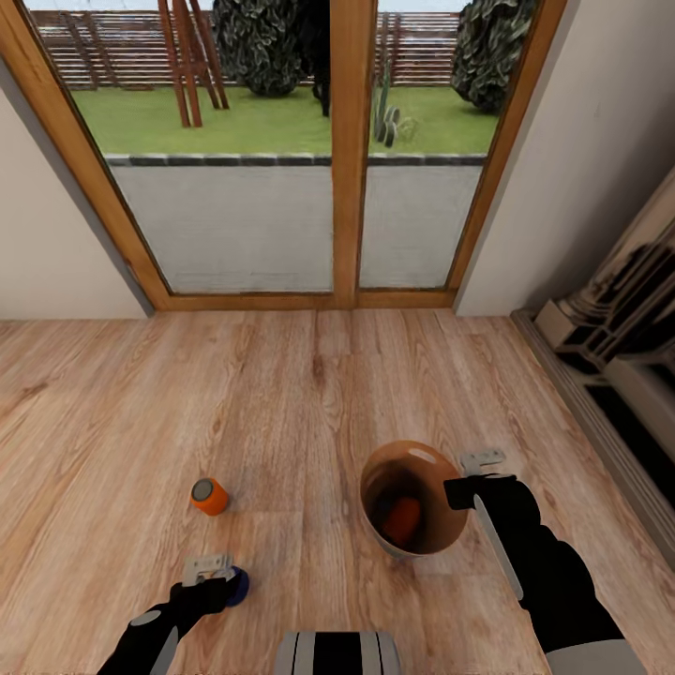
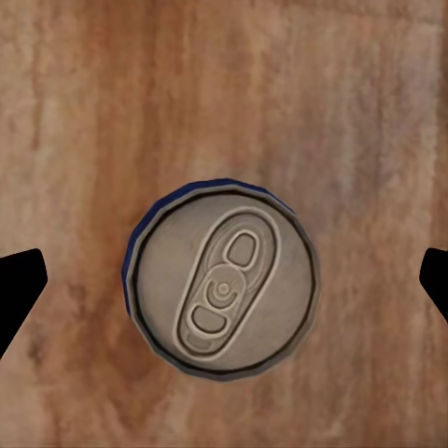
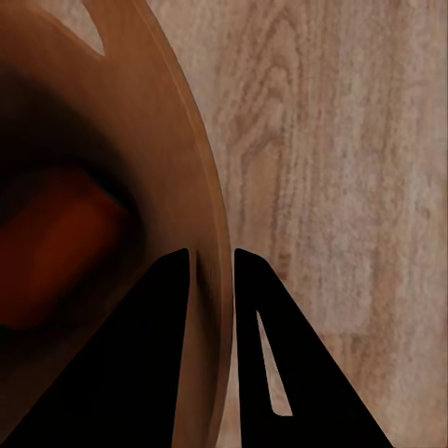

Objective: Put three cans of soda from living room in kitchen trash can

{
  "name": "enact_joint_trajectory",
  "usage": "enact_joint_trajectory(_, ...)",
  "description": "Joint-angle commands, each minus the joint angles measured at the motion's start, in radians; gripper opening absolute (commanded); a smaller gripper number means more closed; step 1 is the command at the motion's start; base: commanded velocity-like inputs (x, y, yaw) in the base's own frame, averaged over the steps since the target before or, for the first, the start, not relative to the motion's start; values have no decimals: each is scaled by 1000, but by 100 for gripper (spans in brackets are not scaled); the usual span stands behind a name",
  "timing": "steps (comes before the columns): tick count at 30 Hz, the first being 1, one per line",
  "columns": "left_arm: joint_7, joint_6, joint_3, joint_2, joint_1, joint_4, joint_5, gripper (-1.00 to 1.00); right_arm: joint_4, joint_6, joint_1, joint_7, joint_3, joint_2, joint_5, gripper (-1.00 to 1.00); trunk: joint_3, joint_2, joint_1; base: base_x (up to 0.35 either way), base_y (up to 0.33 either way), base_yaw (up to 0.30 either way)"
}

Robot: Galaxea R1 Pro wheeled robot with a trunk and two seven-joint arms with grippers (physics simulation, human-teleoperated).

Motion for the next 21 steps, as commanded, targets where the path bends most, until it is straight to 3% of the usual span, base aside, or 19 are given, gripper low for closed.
enact_joint_trajectory(1,0,0,0,0,0,0,0,100,0,0,0,4,0,0,-7,-100,-2,0,0,0,0,0)
enact_joint_trajectory(15,0,-3,0,0,1,0,0,100,-1,-1,0,4,0,0,-7,-100,-19,0,0,1,0,0)
enact_joint_trajectory(21,-1,-3,0,0,0,0,0,100,-1,-1,0,4,0,0,-7,-100,-20,0,0,133,0,0)
